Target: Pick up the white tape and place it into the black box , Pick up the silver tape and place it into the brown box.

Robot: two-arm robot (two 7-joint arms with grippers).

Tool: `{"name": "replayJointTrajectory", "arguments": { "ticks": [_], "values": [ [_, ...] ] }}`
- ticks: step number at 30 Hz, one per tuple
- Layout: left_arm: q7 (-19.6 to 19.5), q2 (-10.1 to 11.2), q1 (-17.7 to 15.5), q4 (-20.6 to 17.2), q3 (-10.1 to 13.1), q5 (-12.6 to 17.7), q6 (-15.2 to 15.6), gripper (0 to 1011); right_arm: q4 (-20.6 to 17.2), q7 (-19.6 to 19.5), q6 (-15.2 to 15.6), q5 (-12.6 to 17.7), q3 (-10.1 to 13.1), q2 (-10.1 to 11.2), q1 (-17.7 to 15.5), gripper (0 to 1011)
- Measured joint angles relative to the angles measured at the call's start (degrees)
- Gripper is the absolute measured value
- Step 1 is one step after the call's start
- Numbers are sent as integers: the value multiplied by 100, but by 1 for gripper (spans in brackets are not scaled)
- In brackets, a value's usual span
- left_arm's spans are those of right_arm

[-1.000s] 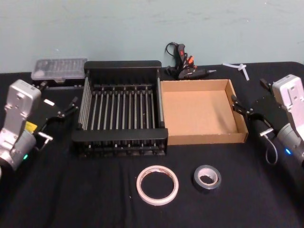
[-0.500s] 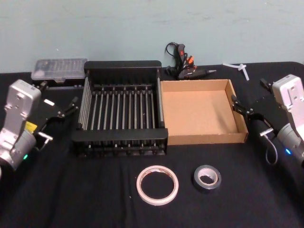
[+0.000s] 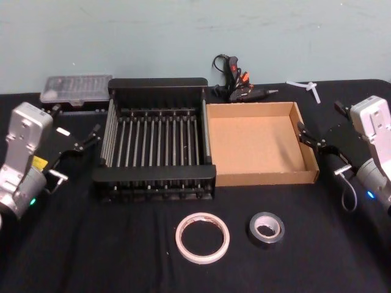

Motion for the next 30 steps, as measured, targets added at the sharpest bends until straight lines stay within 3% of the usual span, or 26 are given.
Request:
{"name": "replayJointTrajectory", "arguments": {
  "ticks": [30],
  "values": [
    [0,0,0,0,0,0,0,1001,0,0,0,0,0,0,0,1002]
  ]
}}
